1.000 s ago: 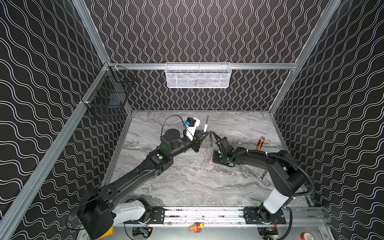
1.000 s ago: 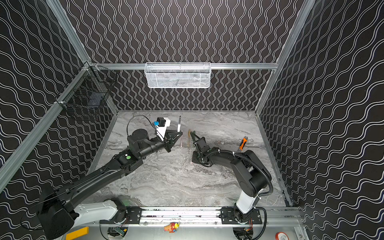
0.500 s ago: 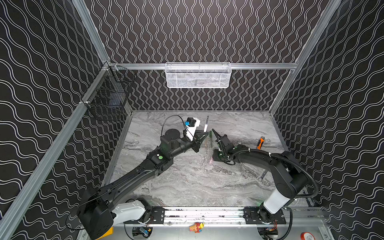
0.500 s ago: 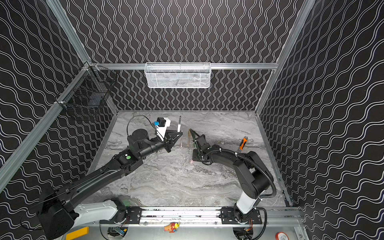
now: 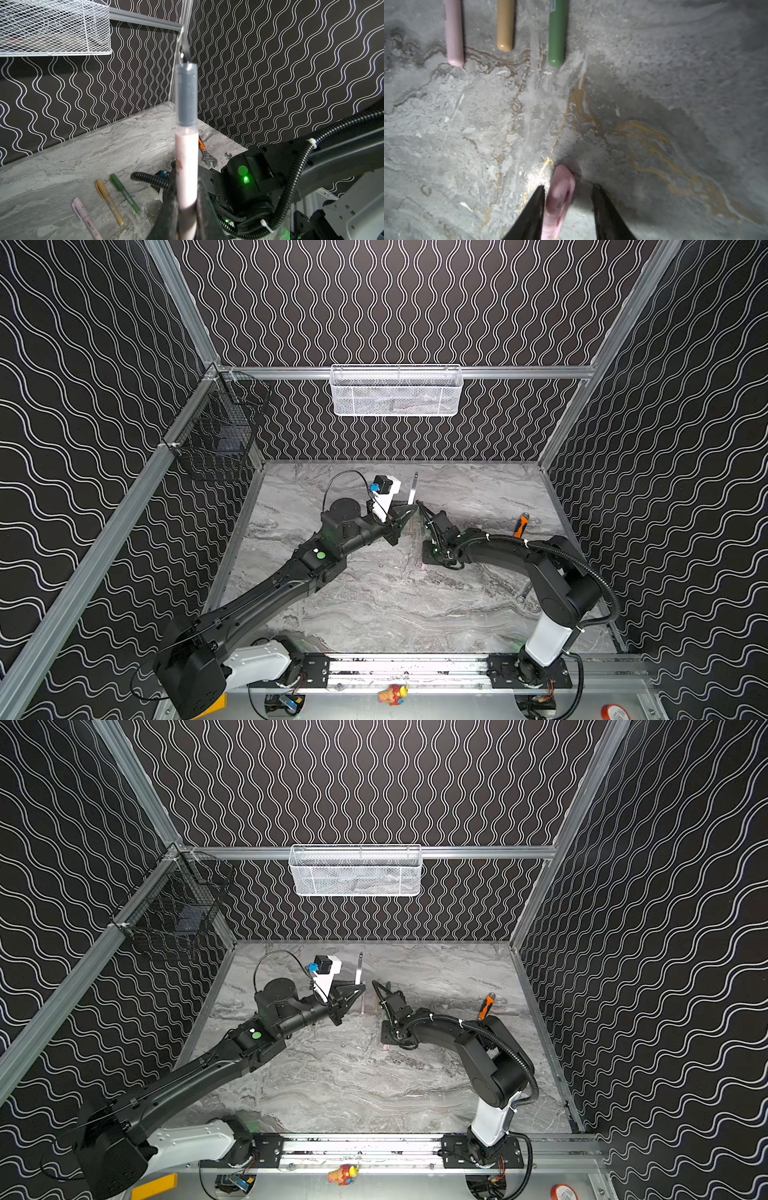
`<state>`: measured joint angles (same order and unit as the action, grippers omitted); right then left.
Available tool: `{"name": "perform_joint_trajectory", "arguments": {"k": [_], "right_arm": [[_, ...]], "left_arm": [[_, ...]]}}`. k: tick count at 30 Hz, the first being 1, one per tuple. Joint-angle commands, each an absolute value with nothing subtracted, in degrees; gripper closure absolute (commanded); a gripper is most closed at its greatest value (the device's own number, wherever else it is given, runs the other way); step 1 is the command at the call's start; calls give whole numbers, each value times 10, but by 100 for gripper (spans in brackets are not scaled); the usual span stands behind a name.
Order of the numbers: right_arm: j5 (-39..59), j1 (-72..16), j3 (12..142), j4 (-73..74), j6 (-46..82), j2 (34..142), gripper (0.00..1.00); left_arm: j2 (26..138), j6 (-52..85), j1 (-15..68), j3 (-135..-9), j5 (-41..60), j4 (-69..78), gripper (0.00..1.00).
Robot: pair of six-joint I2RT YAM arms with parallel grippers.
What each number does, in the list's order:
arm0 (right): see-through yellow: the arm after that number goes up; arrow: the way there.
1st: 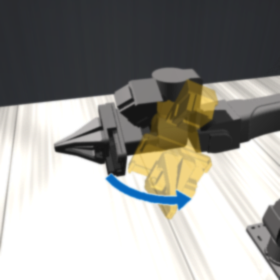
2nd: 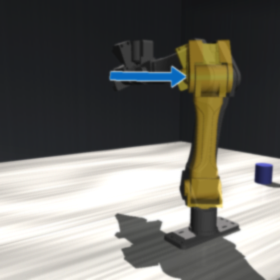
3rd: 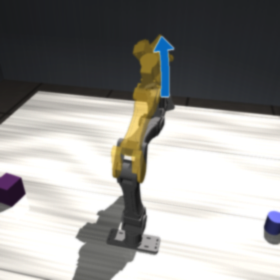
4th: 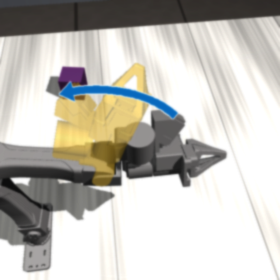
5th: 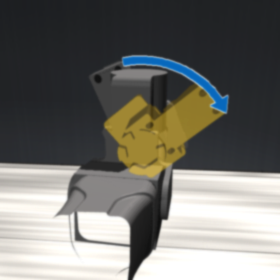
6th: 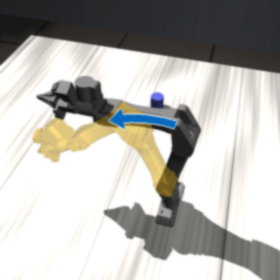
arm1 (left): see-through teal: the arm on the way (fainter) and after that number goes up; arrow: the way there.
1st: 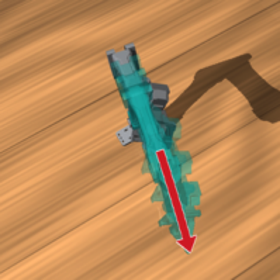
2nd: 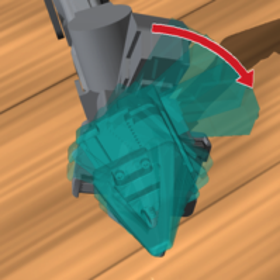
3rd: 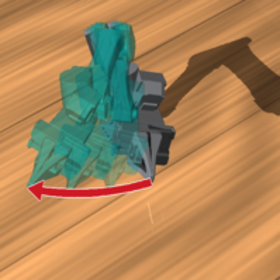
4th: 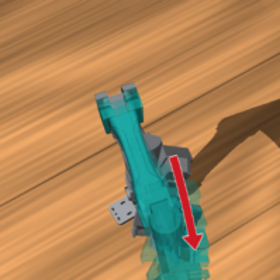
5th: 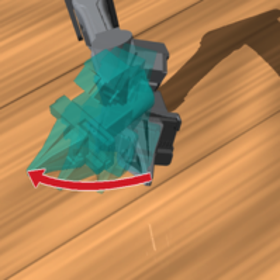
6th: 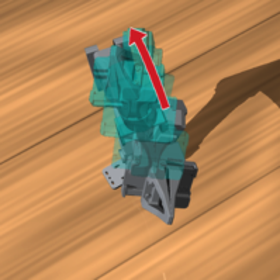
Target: Insert the pens into the pen caps
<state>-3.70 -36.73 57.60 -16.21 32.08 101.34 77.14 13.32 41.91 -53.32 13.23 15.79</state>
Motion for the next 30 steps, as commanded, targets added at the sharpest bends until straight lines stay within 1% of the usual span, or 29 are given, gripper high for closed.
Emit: {"name": "perform_joint_trajectory", "arguments": {"k": [1,5,9,19,26,30], "right_arm": [[-33,-367,575,-185,301,1005,59],[-19,-368,557,-194,281,991,59],[-21,-368,567,-227,254,994,60],[4,-365,592,-235,235,980,61],[8,-346,587,-227,250,975,72],[24,-343,580,-216,261,977,74]], "left_arm": [[773,129,420,-538,138,175,100],[773,129,419,-537,138,176,100],[775,131,420,-535,138,176,100],[782,131,420,-539,141,174,100],[782,130,421,-540,140,172,100],[786,128,422,-541,141,171,100]]}}
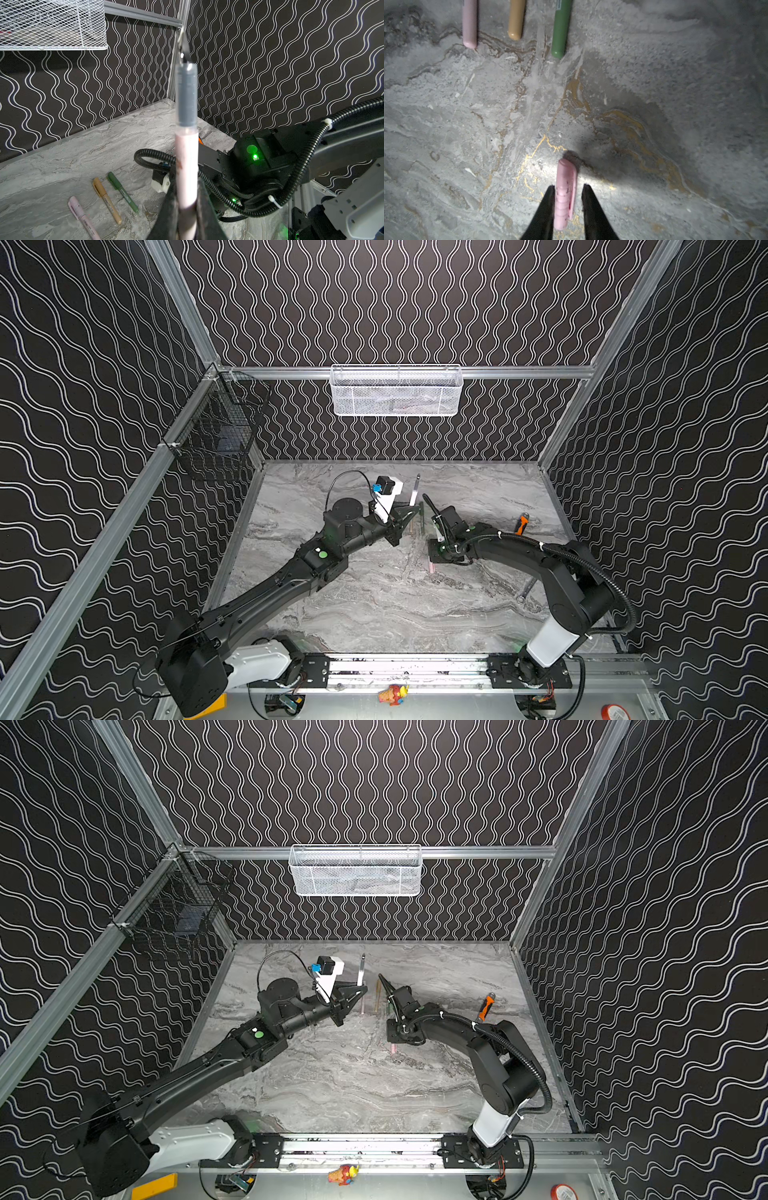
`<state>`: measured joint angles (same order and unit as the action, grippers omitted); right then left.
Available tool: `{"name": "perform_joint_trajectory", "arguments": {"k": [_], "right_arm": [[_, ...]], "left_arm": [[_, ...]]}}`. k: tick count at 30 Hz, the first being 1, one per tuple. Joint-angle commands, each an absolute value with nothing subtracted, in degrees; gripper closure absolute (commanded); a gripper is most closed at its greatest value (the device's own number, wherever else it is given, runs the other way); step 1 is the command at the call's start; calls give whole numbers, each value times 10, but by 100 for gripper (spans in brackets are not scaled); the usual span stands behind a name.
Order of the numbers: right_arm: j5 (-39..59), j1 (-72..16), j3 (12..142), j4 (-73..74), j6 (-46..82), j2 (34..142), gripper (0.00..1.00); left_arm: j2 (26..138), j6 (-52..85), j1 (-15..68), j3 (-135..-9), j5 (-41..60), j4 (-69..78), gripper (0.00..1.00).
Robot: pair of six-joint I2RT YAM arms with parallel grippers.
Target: Insert the pens into the pen caps
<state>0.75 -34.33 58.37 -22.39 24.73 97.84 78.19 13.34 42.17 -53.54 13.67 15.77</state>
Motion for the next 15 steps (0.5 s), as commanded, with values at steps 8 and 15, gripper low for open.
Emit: {"name": "perform_joint_trajectory", "arguments": {"k": [8,15], "right_arm": [[21,-343,577,-211,265,989,75],[13,-343,575,-208,267,993,77]], "left_arm": [[786,128,423,-541,142,171,100],[789,130,423,-541,143,172,100]]}}
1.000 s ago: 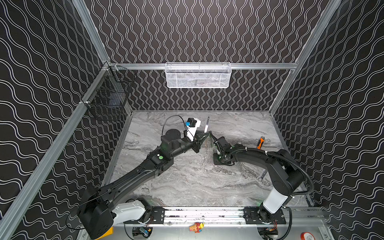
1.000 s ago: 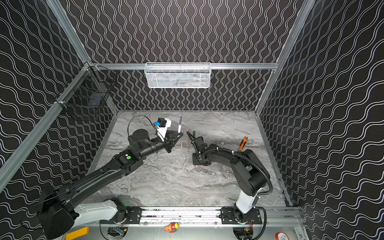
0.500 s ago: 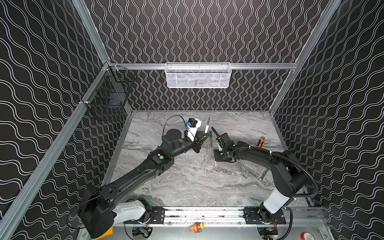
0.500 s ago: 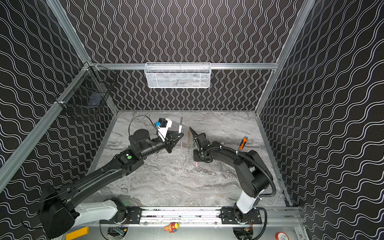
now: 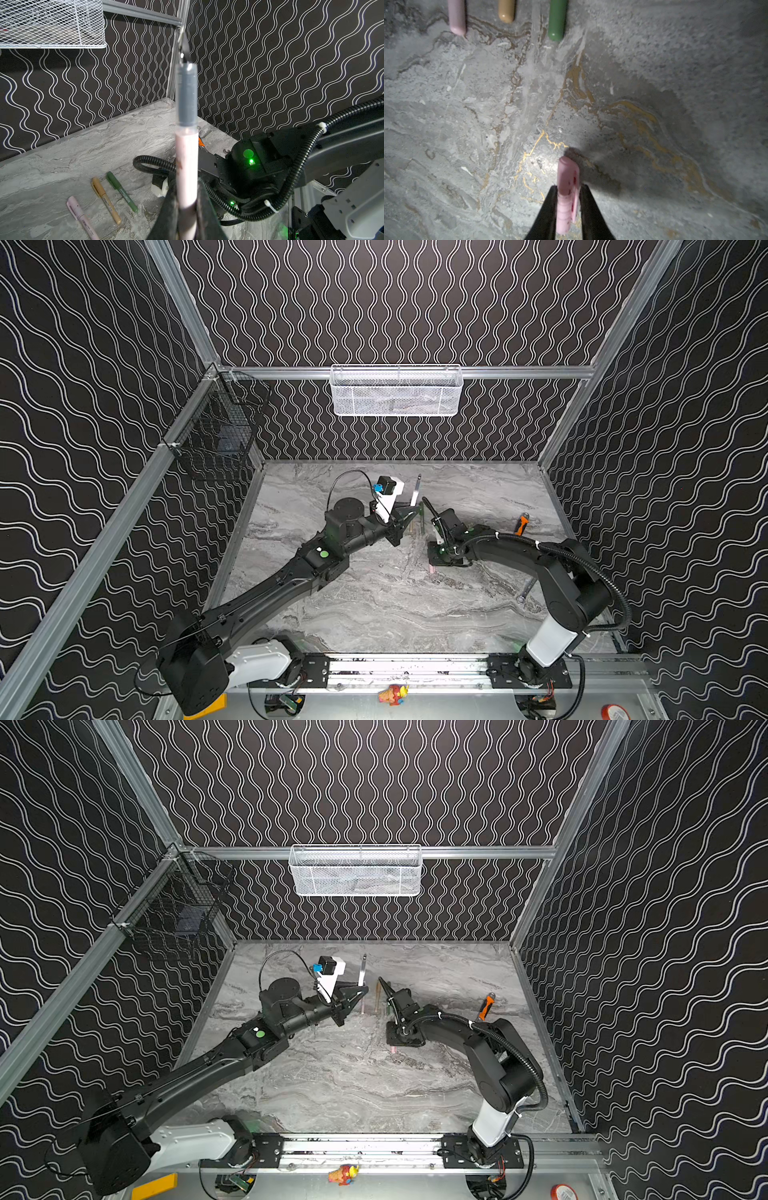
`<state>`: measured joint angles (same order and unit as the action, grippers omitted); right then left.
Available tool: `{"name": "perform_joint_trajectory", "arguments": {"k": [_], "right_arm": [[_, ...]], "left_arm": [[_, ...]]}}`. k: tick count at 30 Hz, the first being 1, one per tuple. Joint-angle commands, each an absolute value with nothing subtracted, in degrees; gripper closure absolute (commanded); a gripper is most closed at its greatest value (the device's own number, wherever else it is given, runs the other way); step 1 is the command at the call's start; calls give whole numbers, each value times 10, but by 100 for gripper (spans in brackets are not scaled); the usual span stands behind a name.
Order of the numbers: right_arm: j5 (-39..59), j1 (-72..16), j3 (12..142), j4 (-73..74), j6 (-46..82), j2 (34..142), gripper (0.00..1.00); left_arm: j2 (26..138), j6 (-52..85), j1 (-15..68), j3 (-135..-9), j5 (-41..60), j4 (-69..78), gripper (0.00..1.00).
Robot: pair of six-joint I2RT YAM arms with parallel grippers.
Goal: Insert the pens into the pen caps
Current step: 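Close the right gripper on the pink cap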
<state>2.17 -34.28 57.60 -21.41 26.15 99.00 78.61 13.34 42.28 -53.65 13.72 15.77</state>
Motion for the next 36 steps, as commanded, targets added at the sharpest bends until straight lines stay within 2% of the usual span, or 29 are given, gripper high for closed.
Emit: {"name": "perform_joint_trajectory", "arguments": {"k": [1,14,25,29,36], "right_arm": [[15,-343,575,-207,267,994,77],[8,-343,556,-198,267,1007,77],[-1,-344,555,-195,275,995,82],[1,-345,559,-199,276,993,75],[13,-348,561,-196,277,994,72]], "left_arm": [[789,129,424,-541,143,172,100],[788,129,425,-541,143,172,100],[788,127,425,-541,138,171,100],[788,127,425,-542,139,170,100],[788,127,425,-541,138,170,100]]}}
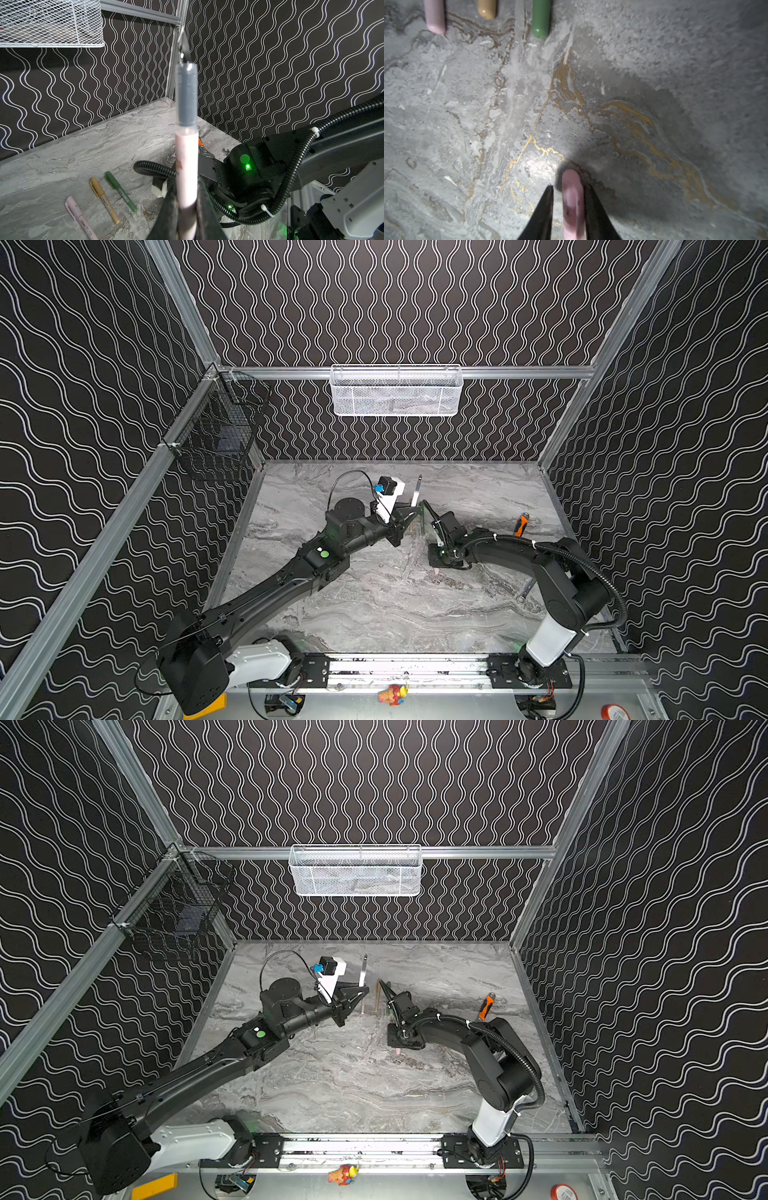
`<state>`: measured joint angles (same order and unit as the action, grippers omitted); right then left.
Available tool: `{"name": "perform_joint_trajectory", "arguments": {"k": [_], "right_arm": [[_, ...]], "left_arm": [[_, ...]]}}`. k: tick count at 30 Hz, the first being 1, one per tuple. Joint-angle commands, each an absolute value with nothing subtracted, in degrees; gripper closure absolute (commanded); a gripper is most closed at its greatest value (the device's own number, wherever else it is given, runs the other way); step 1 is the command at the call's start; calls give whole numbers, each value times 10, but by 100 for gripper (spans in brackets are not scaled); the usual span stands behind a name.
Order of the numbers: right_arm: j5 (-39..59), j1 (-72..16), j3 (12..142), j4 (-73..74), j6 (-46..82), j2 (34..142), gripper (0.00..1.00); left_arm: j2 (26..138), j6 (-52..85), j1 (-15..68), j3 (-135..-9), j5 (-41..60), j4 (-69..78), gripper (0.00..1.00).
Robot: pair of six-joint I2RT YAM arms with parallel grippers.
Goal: Insert the pens into the pen caps
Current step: 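Close the right gripper on the pink cap, then lift the pink cap and swing it above the pen in the left gripper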
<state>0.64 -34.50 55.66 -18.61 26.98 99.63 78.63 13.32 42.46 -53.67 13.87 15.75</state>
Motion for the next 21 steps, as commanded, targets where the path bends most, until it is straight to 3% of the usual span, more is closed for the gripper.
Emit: {"name": "perform_joint_trajectory", "arguments": {"k": [1,21], "right_arm": [[15,-349,559,-195,277,993,71],[-14,-353,556,-204,278,1004,83]], "left_arm": [[788,127,426,-541,138,169,100],[784,125,428,-541,138,169,100]]}}
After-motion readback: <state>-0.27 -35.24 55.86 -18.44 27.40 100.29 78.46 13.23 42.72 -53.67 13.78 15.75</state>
